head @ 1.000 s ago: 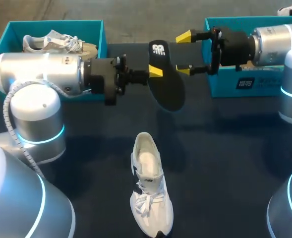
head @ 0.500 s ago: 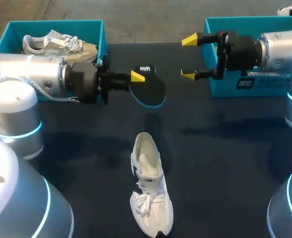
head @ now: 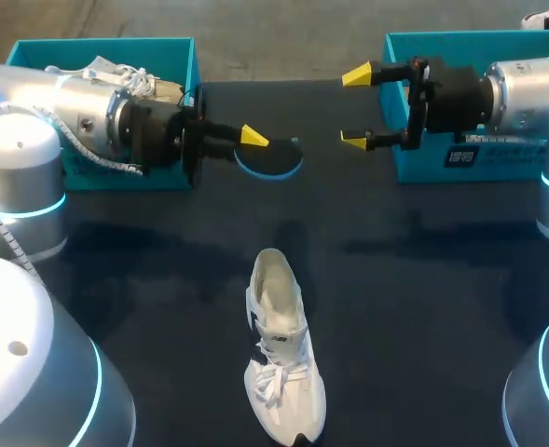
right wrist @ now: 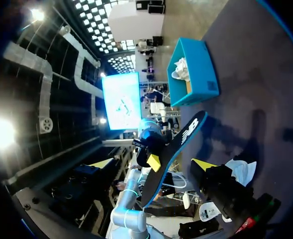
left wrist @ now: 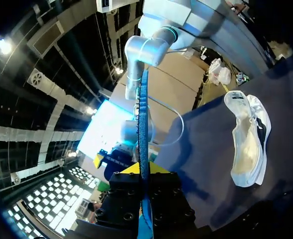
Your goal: Take the shoe out of the shoebox, open the shoe tongue, remove and reinsert the insole, then place the shoe into the shoebox
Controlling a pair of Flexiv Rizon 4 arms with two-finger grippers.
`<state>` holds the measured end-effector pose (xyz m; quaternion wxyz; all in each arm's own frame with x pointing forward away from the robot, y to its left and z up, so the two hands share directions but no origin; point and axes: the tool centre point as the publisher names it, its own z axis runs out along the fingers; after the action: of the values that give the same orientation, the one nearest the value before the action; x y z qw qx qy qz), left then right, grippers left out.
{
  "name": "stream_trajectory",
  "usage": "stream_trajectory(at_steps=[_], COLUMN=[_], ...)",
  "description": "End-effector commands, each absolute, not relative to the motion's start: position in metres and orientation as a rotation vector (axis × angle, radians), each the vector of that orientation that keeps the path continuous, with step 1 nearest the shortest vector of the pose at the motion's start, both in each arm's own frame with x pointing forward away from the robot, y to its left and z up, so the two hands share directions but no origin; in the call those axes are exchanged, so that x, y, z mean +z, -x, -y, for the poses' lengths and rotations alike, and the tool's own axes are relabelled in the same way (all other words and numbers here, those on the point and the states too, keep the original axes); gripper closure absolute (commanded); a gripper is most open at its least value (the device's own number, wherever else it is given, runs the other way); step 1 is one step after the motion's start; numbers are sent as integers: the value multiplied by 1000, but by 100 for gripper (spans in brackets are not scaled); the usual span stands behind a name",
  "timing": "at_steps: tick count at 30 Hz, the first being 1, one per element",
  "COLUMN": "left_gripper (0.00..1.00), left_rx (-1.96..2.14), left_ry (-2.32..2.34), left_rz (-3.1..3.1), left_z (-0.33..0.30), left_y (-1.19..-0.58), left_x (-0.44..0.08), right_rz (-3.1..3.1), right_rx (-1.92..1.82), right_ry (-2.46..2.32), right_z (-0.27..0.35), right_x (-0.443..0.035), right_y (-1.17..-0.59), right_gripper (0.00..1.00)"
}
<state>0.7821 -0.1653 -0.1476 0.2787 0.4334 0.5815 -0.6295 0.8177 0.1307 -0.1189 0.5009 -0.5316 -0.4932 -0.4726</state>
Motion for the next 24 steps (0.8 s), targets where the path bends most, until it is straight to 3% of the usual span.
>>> stream_trajectory(at_steps=[1, 6, 19, 24], left_gripper=[100, 100, 100, 100], left_rx=[-1900, -2328, -2697, -2657], left_ry=[-1022, -546, 386, 403], left_rz=[-1627, -1764, -2139, -2187], left_z=[171, 169, 139, 135], left_y=[-785, -785, -783, -786], left_x=[-149, -141, -128, -125], right_rz=[1192, 1192, 1192, 1192], right_rx=[-1142, -1142, -1142, -1142], right_ry=[1287, 1287, 1287, 1287], right_z=[-132, -132, -132, -132], right_x=[-119, -119, -119, -119], right_y=[-817, -817, -817, -817], right_gripper=[0, 0, 0, 0])
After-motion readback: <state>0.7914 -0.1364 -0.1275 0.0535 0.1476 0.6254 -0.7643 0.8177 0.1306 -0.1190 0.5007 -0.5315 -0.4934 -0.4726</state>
